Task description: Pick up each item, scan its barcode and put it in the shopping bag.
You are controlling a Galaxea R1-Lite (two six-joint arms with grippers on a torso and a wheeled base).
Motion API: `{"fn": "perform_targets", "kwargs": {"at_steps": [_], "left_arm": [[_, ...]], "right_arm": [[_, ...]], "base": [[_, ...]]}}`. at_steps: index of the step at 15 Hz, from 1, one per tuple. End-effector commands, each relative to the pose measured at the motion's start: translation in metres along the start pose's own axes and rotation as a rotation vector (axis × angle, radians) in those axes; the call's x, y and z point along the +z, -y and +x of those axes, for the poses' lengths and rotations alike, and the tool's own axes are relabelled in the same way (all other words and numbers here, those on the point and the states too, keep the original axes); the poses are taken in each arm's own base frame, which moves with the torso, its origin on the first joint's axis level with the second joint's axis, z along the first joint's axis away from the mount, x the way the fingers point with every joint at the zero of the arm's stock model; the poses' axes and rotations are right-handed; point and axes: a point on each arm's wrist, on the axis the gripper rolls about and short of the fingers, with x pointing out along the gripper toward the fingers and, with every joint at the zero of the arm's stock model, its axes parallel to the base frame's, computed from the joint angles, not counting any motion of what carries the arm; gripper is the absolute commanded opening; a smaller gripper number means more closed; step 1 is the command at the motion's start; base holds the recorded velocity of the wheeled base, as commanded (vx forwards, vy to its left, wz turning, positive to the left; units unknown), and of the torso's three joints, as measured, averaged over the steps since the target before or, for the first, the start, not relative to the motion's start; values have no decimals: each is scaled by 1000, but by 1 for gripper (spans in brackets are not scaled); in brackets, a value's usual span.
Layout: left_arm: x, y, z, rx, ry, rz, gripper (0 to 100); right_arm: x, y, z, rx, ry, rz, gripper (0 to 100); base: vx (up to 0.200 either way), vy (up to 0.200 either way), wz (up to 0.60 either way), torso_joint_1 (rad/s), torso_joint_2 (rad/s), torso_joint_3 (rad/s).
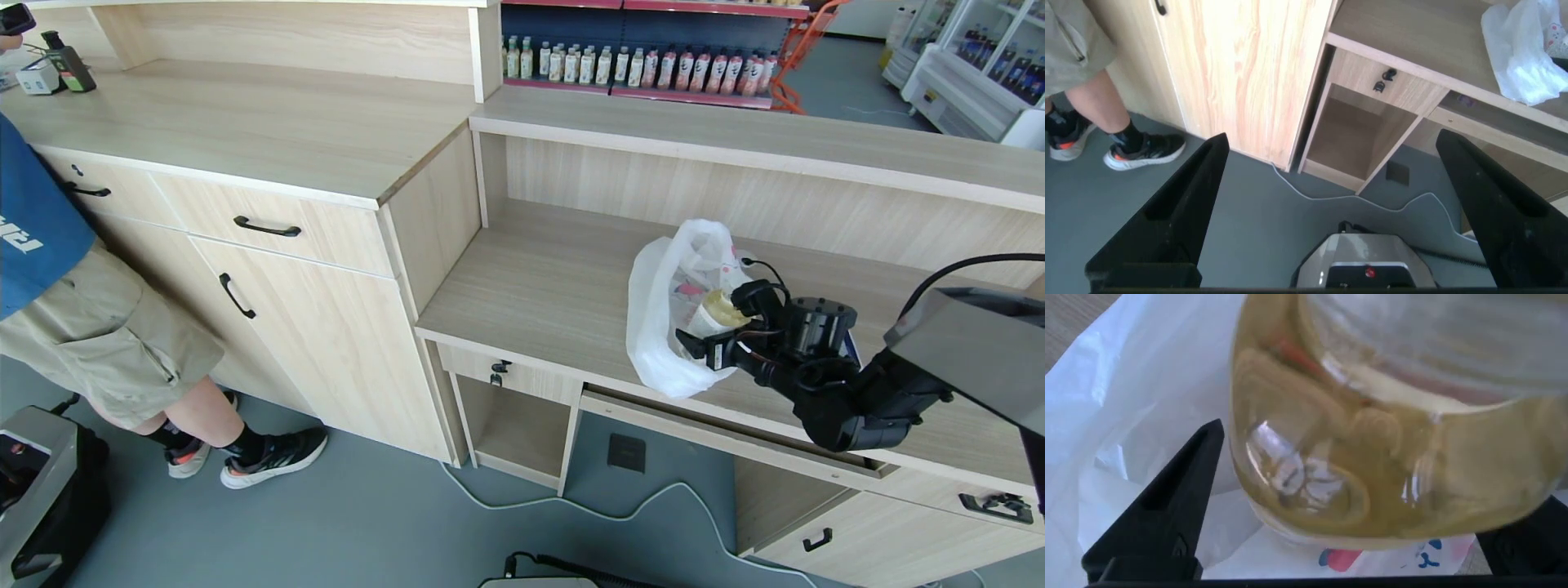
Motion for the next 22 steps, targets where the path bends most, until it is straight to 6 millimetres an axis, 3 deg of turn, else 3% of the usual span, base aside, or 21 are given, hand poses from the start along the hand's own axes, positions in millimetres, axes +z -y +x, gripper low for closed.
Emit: {"fn": "perform_targets", "kwargs": {"at_steps": [1, 3, 5, 7, 11, 14, 16, 17, 22], "left_arm": [[0, 0, 0, 0, 1, 0, 100], [0, 0, 0, 0, 0, 0, 100], [0, 0, 0, 0, 1, 0, 100], [0, 0, 0, 0, 0, 0, 100], [0, 0, 0, 0, 1, 0, 100], [0, 0, 0, 0, 1, 0, 100], [0, 0, 0, 0, 1, 0, 100], [0, 0, 0, 0, 1, 0, 100], [0, 0, 0, 0, 0, 0, 100]], "right_arm": [[6, 1, 0, -1, 12, -1, 100], [30, 4, -6, -12, 64, -15, 100], [65, 11, -25, -31, 130, -26, 100], [94, 23, -56, -46, 141, -36, 100], [128, 39, -126, -98, 160, -56, 100], [127, 53, -177, -198, 145, -92, 100], [117, 76, -203, -319, 89, -215, 100], [117, 81, -206, -339, 84, -227, 100], [104, 152, -222, -686, -14, -211, 100]], "base": [[0, 0, 0, 0, 0, 0], [0, 0, 0, 0, 0, 0], [0, 0, 0, 0, 0, 0], [0, 0, 0, 0, 0, 0], [0, 0, 0, 0, 0, 0], [0, 0, 0, 0, 0, 0], [0, 0, -300, -1, 4, 1], [0, 0, -600, -134, 222, 100], [0, 0, -600, -196, 340, 143]]}}
